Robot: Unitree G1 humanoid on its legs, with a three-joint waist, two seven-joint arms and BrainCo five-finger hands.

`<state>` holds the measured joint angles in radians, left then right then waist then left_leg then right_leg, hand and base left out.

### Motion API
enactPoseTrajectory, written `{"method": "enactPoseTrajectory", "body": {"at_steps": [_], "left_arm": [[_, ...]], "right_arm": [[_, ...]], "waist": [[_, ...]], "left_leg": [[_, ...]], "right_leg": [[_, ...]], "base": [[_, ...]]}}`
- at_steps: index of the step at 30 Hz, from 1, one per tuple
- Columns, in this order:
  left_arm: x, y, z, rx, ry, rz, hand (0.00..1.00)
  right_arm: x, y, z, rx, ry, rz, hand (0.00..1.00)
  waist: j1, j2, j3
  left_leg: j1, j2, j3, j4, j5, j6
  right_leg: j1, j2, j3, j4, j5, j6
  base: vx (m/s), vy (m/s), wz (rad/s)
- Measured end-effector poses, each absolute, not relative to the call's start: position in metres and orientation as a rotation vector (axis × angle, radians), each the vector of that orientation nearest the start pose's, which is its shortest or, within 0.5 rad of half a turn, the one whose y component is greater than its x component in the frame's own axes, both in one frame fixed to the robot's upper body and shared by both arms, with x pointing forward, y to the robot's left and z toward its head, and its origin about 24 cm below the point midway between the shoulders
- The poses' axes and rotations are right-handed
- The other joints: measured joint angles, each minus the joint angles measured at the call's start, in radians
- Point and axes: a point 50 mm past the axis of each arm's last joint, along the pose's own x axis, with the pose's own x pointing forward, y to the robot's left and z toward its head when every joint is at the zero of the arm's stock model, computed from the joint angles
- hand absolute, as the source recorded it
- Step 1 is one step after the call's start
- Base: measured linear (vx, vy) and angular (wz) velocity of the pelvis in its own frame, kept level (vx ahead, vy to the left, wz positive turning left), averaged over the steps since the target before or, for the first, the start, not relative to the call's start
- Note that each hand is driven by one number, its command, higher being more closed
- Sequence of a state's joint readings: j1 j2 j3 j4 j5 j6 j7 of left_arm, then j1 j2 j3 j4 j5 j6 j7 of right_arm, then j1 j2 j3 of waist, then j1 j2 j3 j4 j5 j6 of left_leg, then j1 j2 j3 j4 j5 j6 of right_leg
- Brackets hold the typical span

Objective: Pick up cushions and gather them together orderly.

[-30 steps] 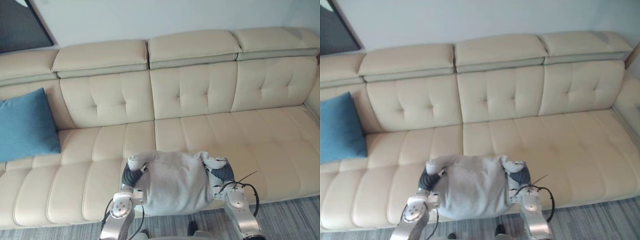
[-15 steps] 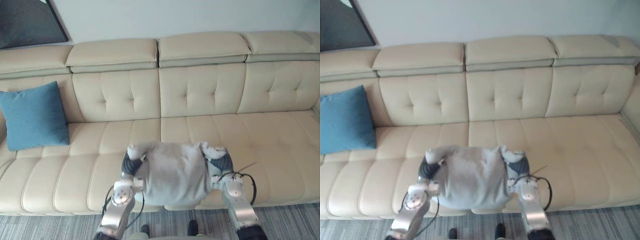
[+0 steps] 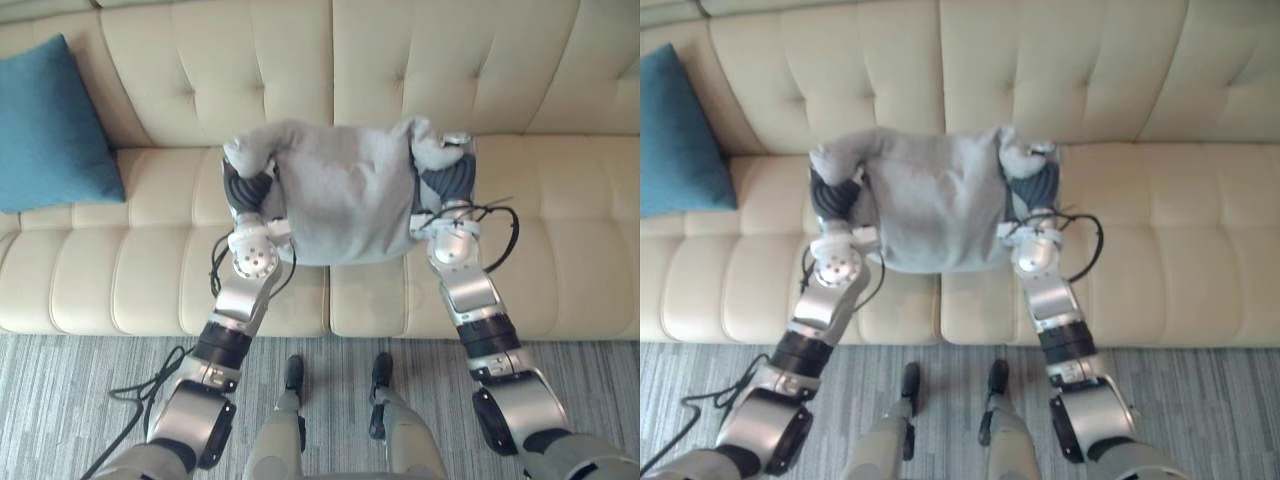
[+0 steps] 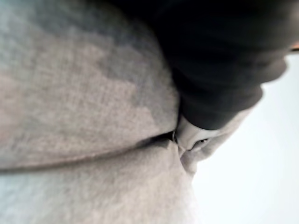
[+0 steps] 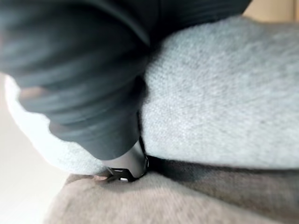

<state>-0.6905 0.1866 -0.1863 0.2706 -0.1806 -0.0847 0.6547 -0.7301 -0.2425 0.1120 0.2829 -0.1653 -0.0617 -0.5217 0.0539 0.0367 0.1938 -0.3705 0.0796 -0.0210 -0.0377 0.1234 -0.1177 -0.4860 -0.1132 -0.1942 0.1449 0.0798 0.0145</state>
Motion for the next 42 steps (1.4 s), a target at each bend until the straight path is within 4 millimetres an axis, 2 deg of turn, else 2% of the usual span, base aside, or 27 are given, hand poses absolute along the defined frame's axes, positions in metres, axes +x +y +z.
{"method": "enactPoseTrajectory", "body": {"at_steps": [5,6,9,13,16,22,25,27,28,30,32,33,34,36,37,39,40,41,42], "left_arm": [[0.370,0.136,0.229,0.000,-0.541,0.384,1.00],[0.373,0.137,0.237,0.004,-0.553,0.393,0.00],[0.379,0.143,0.252,-0.001,-0.568,0.426,0.00],[0.385,0.150,0.285,-0.012,-0.626,0.441,0.00],[0.388,0.156,0.300,-0.001,-0.637,0.426,0.00],[0.386,0.189,0.316,-0.036,-0.646,0.434,0.00],[0.382,0.215,0.319,-0.094,-0.645,0.475,0.00],[0.380,0.237,0.308,-0.121,-0.615,0.512,0.00],[0.379,0.248,0.295,-0.129,-0.582,0.534,0.00],[0.377,0.259,0.271,-0.133,-0.524,0.558,0.00],[0.368,0.273,0.225,-0.127,-0.429,0.577,0.00],[0.364,0.274,0.215,-0.124,-0.414,0.579,0.00],[0.355,0.274,0.187,-0.118,-0.360,0.572,0.00],[0.336,0.262,0.122,-0.125,-0.202,0.545,0.00],[0.331,0.259,0.110,-0.129,-0.173,0.539,0.00],[0.294,0.228,0.036,-0.141,0.045,0.479,0.00],[0.282,0.219,0.016,-0.139,0.110,0.454,0.00],[0.264,0.207,-0.007,-0.139,0.196,0.427,0.00],[0.256,0.201,-0.018,-0.141,0.239,0.412,0.00]], "right_arm": [[0.369,-0.133,0.254,-0.358,-0.703,-0.380,1.00],[0.373,-0.132,0.263,-0.381,-0.716,-0.382,0.00],[0.377,-0.133,0.285,-0.395,-0.751,-0.401,0.00],[0.374,-0.139,0.326,-0.368,-0.835,-0.439,0.00],[0.376,-0.152,0.342,-0.287,-0.813,-0.457,0.00],[0.368,-0.206,0.360,-0.051,-0.780,-0.513,0.00],[0.358,-0.243,0.361,0.042,-0.778,-0.570,0.00],[0.356,-0.266,0.344,0.061,-0.730,-0.604,0.00],[0.356,-0.279,0.327,0.075,-0.683,-0.623,0.00],[0.354,-0.293,0.303,0.063,-0.622,-0.652,0.00],[0.344,-0.309,0.260,0.057,-0.539,-0.668,0.00],[0.341,-0.310,0.251,0.047,-0.525,-0.667,0.00],[0.330,-0.315,0.226,0.018,-0.480,-0.663,0.00],[0.317,-0.312,0.171,-0.001,-0.344,-0.627,0.00],[0.314,-0.311,0.161,-0.005,-0.318,-0.618,0.00],[0.287,-0.291,0.086,0.033,-0.121,-0.558,0.00],[0.278,-0.284,0.065,0.040,-0.055,-0.547,0.00],[0.261,-0.273,0.034,0.067,0.043,-0.534,0.00],[0.253,-0.267,0.020,0.083,0.091,-0.528,0.00]], "waist": [[-0.004,0.001,0.036],[-0.003,0.001,0.043],[-0.006,0.002,0.074],[-0.008,0.002,0.095],[-0.007,0.002,0.099],[-0.007,0.001,0.099],[-0.007,0.000,0.100],[-0.007,-0.001,0.100],[-0.007,-0.001,0.100],[-0.008,-0.002,0.099],[-0.014,-0.004,0.099],[-0.014,-0.006,0.097],[-0.015,-0.008,0.096],[-0.018,-0.011,0.094],[-0.018,-0.011,0.094],[-0.015,-0.026,0.082],[-0.015,-0.034,0.067],[-0.015,-0.045,0.047],[-0.015,-0.048,0.045]], "left_leg": [[-0.071,-0.001,0.006,-0.035,0.039,-0.002],[-0.090,0.000,0.006,-0.038,0.047,-0.004],[-0.117,0.001,0.000,-0.050,0.059,-0.007],[-0.157,0.004,-0.010,-0.063,0.074,-0.017],[-0.160,0.004,-0.013,-0.063,0.075,-0.018],[-0.165,0.005,-0.012,-0.063,0.075,-0.018],[-0.154,0.005,-0.011,-0.063,0.075,-0.018],[-0.133,0.006,-0.009,-0.063,0.075,-0.018],[-0.113,0.007,-0.002,-0.063,0.075,-0.018],[-0.085,0.007,0.004,-0.063,0.073,-0.018],[-0.048,0.010,0.015,-0.064,0.059,-0.002],[-0.045,0.010,0.015,-0.064,0.058,-0.002],[-0.033,0.009,0.015,-0.064,0.057,-0.001],[0.010,0.006,0.017,-0.063,0.050,0.005],[0.019,0.006,0.018,-0.063,0.047,0.004],[0.078,0.002,0.032,-0.062,0.024,0.006],[0.082,0.001,0.036,-0.060,0.018,0.009],[0.086,0.001,0.041,-0.052,0.010,0.007],[0.098,0.001,0.043,-0.051,0.006,0.007]], "right_leg": [[-0.102,-0.004,0.005,0.024,0.007,-0.008],[-0.123,-0.004,0.005,0.024,0.012,-0.010],[-0.153,-0.001,0.002,0.024,0.014,-0.013],[-0.193,-0.001,-0.009,0.025,0.015,-0.013],[-0.193,-0.003,-0.012,0.026,0.014,-0.013],[-0.194,-0.008,-0.017,0.031,0.008,-0.010],[-0.192,-0.012,-0.019,0.059,-0.011,-0.010],[-0.177,-0.015,-0.021,0.079,-0.026,-0.009],[-0.158,-0.015,-0.021,0.082,-0.032,-0.010],[-0.134,-0.016,-0.022,0.096,-0.046,-0.010],[-0.105,-0.016,-0.023,0.119,-0.073,-0.010],[-0.104,-0.016,-0.023,0.125,-0.077,-0.009],[-0.096,-0.018,-0.023,0.136,-0.086,-0.007],[-0.060,-0.023,-0.022,0.147,-0.101,-0.005],[-0.051,-0.023,-0.022,0.149,-0.104,-0.005],[0.000,-0.025,-0.018,0.154,-0.129,-0.001],[0.002,-0.024,-0.015,0.157,-0.133,0.001],[0.007,-0.024,-0.012,0.157,-0.136,0.002],[0.019,-0.024,-0.012,0.157,-0.142,0.009]], "base": [[-0.04,-0.017,-0.02],[0.00,0.000,0.00],[-0.01,-0.022,0.04],[0.00,-0.031,0.07],[0.02,-0.014,0.06],[0.03,-0.013,0.04],[0.02,-0.035,0.07],[0.03,-0.048,0.05],[0.04,-0.050,0.03],[0.04,-0.053,0.06],[0.03,-0.057,0.06],[0.03,-0.042,0.03],[0.04,-0.042,0.04],[0.05,-0.025,0.02],[0.07,-0.013,-0.05],[0.08,-0.006,-0.11],[0.06,-0.002,-0.13],[0.05,-0.004,-0.10],[0.06,-0.008,-0.08]]}}
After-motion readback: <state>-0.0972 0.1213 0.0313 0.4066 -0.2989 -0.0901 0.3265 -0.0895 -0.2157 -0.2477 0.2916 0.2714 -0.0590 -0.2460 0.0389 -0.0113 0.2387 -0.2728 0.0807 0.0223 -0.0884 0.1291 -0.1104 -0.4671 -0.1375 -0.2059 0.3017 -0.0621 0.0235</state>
